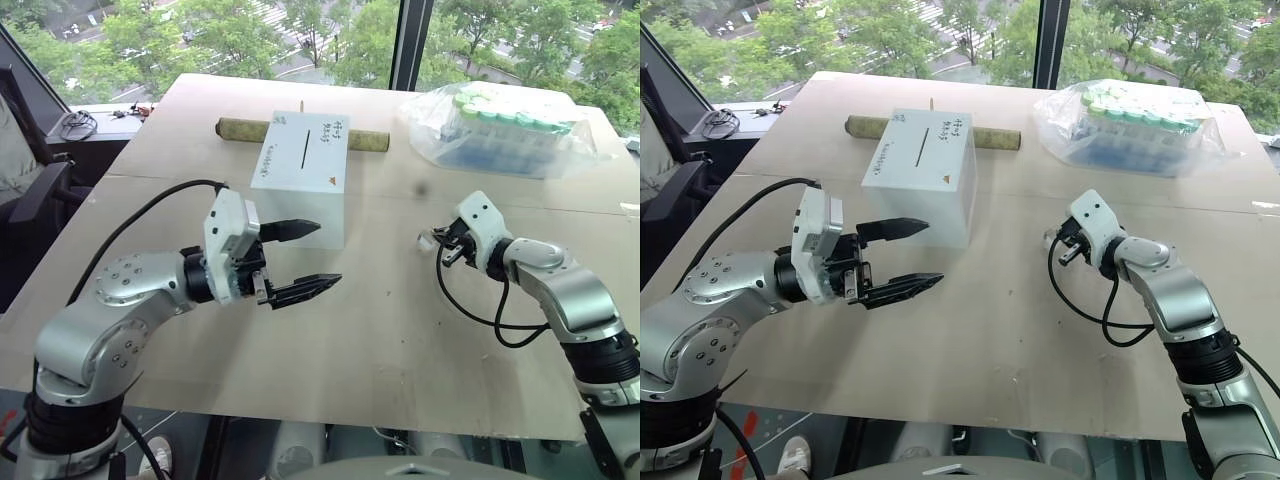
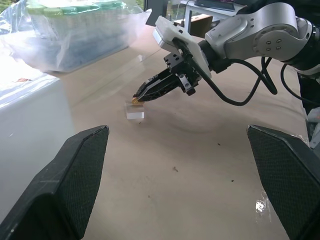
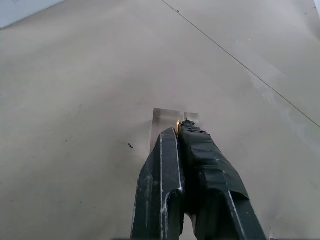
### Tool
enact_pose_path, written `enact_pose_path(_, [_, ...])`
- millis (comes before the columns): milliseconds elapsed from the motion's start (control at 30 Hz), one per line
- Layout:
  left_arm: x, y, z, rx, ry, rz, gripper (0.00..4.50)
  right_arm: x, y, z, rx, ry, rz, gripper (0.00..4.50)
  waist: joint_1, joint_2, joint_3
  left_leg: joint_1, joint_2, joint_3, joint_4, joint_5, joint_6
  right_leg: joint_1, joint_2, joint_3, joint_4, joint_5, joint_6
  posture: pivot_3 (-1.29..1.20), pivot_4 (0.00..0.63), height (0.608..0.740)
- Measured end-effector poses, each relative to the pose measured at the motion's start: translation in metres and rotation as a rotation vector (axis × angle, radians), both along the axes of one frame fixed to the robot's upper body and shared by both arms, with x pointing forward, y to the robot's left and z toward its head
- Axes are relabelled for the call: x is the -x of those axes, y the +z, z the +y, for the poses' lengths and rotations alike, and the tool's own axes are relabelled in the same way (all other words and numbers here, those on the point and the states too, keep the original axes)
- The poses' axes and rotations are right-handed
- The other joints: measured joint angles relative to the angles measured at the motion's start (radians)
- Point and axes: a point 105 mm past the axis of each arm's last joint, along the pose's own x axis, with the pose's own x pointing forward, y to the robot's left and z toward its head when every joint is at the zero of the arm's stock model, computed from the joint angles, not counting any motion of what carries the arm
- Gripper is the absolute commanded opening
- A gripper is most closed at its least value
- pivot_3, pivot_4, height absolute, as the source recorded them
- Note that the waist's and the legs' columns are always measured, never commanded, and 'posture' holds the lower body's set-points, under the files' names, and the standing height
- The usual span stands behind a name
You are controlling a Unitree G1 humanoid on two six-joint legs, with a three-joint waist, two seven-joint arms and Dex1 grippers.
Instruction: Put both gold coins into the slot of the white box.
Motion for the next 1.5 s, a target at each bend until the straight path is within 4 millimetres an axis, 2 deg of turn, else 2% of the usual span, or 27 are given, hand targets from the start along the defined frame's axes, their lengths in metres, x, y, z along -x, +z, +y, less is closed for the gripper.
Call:
enact_pose_path(167, [0.000, 0.001, 0.000, 0.006, 0.002, -0.009, 4.50, 0.001, 0.001, -0.001, -0.015, 0.004, 0.008, 0.04, 0.000, 0.000, 0.000, 0.000, 0.000, 0.000, 0.000, 0.000, 0.000, 0.000, 0.000, 0.000, 0.000, -0.001, -0.002, 0.00, 0.150, 0.740])
enact_pose_path(233, [-0.002, 0.003, -0.001, 0.031, 0.013, -0.026, 4.50, 0.001, 0.008, -0.004, -0.055, -0.003, 0.009, 0.04, 0.001, 0.000, 0.000, 0.000, 0.000, 0.000, 0.000, 0.000, 0.000, 0.000, 0.000, 0.000, 0.000, -0.001, -0.002, 0.00, 0.150, 0.740])
enact_pose_path(367, [-0.010, 0.007, -0.002, 0.077, 0.045, -0.009, 4.50, 0.004, 0.029, -0.012, -0.173, -0.020, -0.004, 0.04, 0.003, 0.000, 0.000, 0.000, 0.000, -0.001, 0.000, 0.000, 0.000, 0.000, 0.000, -0.001, 0.000, 0.000, 0.000, 0.00, 0.150, 0.740])
enact_pose_path(467, [-0.012, 0.012, -0.007, 0.129, 0.001, 0.066, 4.50, 0.014, 0.051, -0.014, -0.317, 0.007, -0.015, 0.04, 0.001, 0.000, 0.000, 0.000, 0.000, -0.001, 0.000, 0.000, 0.000, 0.000, 0.000, 0.000, 0.000, 0.000, 0.001, 0.00, 0.150, 0.740])
enact_pose_path(633, [-0.013, 0.024, -0.025, 0.215, -0.117, 0.161, 4.50, 0.047, 0.093, -0.001, -0.528, 0.184, -0.012, 0.04, 0.001, 0.000, 0.000, 0.000, 0.000, -0.001, 0.000, 0.000, 0.000, 0.000, 0.000, 0.000, 0.000, 0.001, 0.001, 0.00, 0.150, 0.740])
enact_pose_path(667, [-0.013, 0.026, -0.027, 0.226, -0.132, 0.171, 4.10, 0.052, 0.098, 0.001, -0.545, 0.214, -0.011, 0.00, 0.000, 0.000, 0.000, 0.000, 0.000, -0.001, 0.000, 0.000, 0.000, 0.000, 0.000, 0.000, 0.000, 0.001, 0.001, 0.00, 0.150, 0.740])
enact_pose_path(700, [-0.014, 0.028, -0.030, 0.243, -0.151, 0.189, 3.95, 0.059, 0.103, 0.005, -0.570, 0.255, -0.003, 0.00, 0.000, 0.000, 0.000, 0.000, 0.000, -0.001, 0.000, 0.000, 0.000, 0.000, 0.000, 0.000, 0.000, 0.001, 0.001, 0.00, 0.150, 0.740])
enact_pose_path(733, [-0.015, 0.031, -0.033, 0.262, -0.169, 0.202, 3.61, 0.067, 0.108, 0.010, -0.591, 0.300, 0.008, 0.00, 0.000, 0.000, 0.000, 0.000, 0.000, -0.001, 0.000, 0.000, 0.000, 0.000, 0.000, 0.000, 0.000, 0.001, 0.001, 0.00, 0.150, 0.740])
enact_pose_path(800, [-0.018, 0.036, -0.037, 0.277, -0.194, 0.212, 2.72, 0.080, 0.117, 0.019, -0.612, 0.383, 0.023, 0.00, -0.001, 0.000, 0.000, 0.000, 0.000, -0.001, 0.000, 0.000, 0.000, 0.000, 0.000, 0.000, 0.000, 0.001, 0.001, 0.00, 0.150, 0.740])
enact_pose_path(933, [-0.022, 0.040, -0.048, 0.289, -0.256, 0.239, 2.72, 0.100, 0.133, 0.030, -0.638, 0.480, 0.030, 0.00, 0.000, 0.000, 0.000, 0.000, 0.000, -0.001, 0.000, 0.000, 0.000, 0.000, 0.000, 0.000, 0.000, 0.001, 0.001, 0.00, 0.150, 0.740])
enact_pose_path(1033, [-0.021, 0.044, -0.055, 0.290, -0.312, 0.243, 2.72, 0.107, 0.139, 0.034, -0.650, 0.496, 0.034, 0.00, 0.000, 0.000, 0.000, -0.001, -0.001, -0.001, 0.000, 0.000, 0.000, 0.000, 0.000, 0.000, 0.000, 0.001, 0.001, 0.00, 0.150, 0.740])
enact_pose_path(1067, [-0.020, 0.045, -0.056, 0.290, -0.325, 0.245, 2.16, 0.109, 0.141, 0.035, -0.651, 0.499, 0.034, 0.00, 0.000, 0.000, 0.000, 0.000, -0.001, -0.001, 0.000, 0.000, 0.000, 0.000, 0.000, 0.000, 0.000, 0.001, 0.001, 0.00, 0.150, 0.740])
enact_pose_path(1100, [-0.021, 0.046, -0.057, 0.290, -0.338, 0.249, 1.89, 0.111, 0.143, 0.036, -0.653, 0.503, 0.036, 0.00, 0.000, 0.000, 0.000, 0.000, 0.000, -0.001, 0.000, 0.000, 0.000, 0.000, 0.000, 0.000, 0.000, 0.001, 0.001, 0.00, 0.150, 0.740])
enact_pose_path(1500, [-0.018, 0.053, -0.066, 0.284, -0.447, 0.273, 1.89, 0.124, 0.147, 0.046, -0.645, 0.533, 0.058, 0.00, 0.000, 0.000, 0.000, -0.001, 0.000, -0.001, 0.000, 0.000, 0.000, 0.000, 0.000, 0.000, 0.000, 0.000, 0.001, 0.00, 0.150, 0.740])
